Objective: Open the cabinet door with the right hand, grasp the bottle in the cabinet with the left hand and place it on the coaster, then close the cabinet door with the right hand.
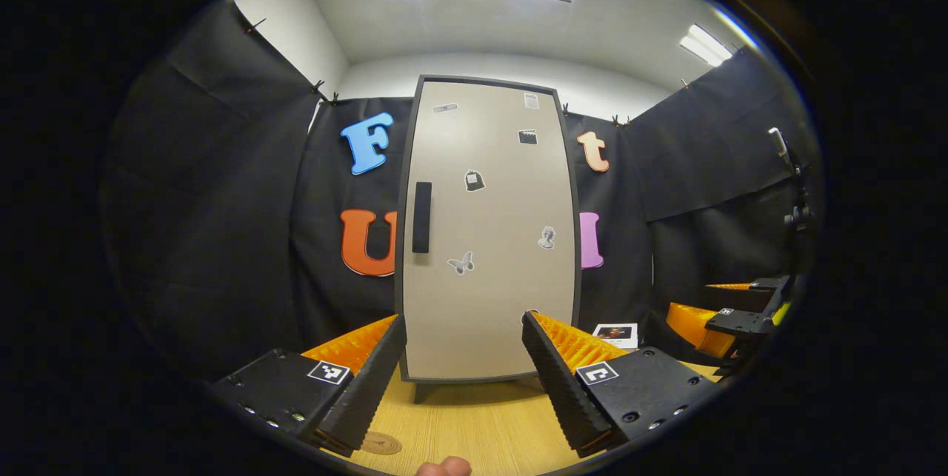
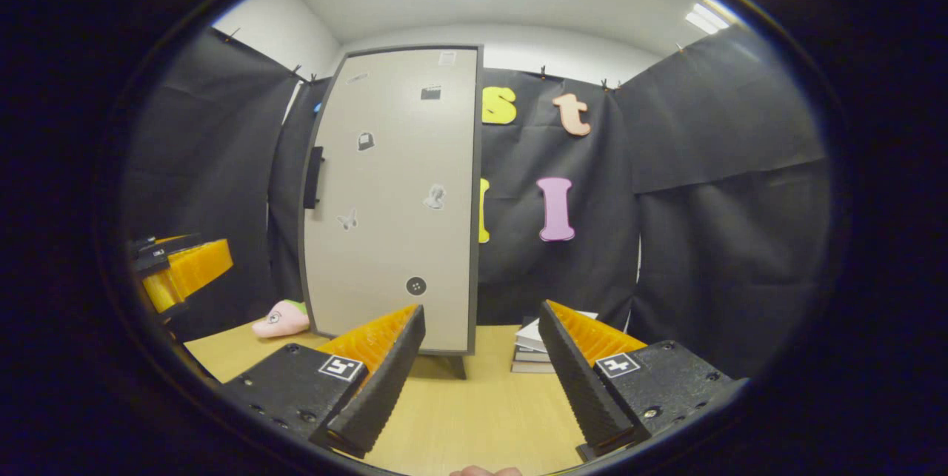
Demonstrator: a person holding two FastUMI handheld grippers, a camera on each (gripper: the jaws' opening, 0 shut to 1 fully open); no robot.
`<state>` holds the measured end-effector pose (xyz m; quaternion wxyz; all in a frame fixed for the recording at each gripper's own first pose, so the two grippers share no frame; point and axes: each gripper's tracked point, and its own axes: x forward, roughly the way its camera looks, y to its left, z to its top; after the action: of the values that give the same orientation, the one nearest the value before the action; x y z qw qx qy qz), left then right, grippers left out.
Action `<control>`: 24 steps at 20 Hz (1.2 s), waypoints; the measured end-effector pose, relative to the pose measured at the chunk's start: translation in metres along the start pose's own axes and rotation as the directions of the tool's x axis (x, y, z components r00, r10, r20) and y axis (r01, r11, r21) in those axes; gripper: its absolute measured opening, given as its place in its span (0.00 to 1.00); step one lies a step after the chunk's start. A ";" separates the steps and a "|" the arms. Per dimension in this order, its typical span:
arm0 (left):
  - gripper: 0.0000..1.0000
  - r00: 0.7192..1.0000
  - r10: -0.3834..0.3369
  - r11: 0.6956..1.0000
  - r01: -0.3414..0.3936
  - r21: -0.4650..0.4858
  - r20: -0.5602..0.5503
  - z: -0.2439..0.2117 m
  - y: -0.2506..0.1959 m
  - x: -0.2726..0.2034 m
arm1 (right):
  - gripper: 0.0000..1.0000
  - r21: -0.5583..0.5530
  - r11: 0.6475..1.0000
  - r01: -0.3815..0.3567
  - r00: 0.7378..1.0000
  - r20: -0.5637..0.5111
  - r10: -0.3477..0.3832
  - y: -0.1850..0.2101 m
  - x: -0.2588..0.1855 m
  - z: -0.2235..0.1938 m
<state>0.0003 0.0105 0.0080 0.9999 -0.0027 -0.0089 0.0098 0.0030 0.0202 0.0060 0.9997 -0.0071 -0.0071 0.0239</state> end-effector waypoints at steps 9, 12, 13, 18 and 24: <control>0.95 1.000 0.003 1.000 -0.002 0.020 -0.026 -0.011 0.001 -0.010 | 0.99 0.010 0.994 -0.111 0.992 -0.052 0.111 0.029 0.022 0.006; 0.95 0.999 0.006 1.000 -0.006 0.006 -0.046 -0.016 0.003 -0.013 | 0.99 0.020 0.986 -0.165 0.986 -0.007 0.165 0.048 0.041 0.036; 0.95 0.999 0.009 1.000 -0.009 0.008 -0.051 -0.017 0.005 -0.015 | 0.99 0.005 0.982 -0.188 0.982 0.011 0.188 0.057 0.049 0.047; 0.95 0.998 0.021 0.999 -0.019 0.035 -0.057 -0.020 0.016 -0.019 | 0.99 0.001 0.929 -0.370 0.929 0.006 0.370 0.126 0.090 0.091; 0.95 0.996 0.057 0.998 -0.055 0.038 -0.062 -0.021 0.032 -0.023 | 0.99 0.001 0.867 -0.498 0.867 -0.034 0.498 0.214 0.151 0.118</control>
<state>-0.0232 0.0417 -0.0134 0.9989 0.0148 0.0228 0.0379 0.1419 0.2429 0.1228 0.9597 -0.0131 0.0111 0.2806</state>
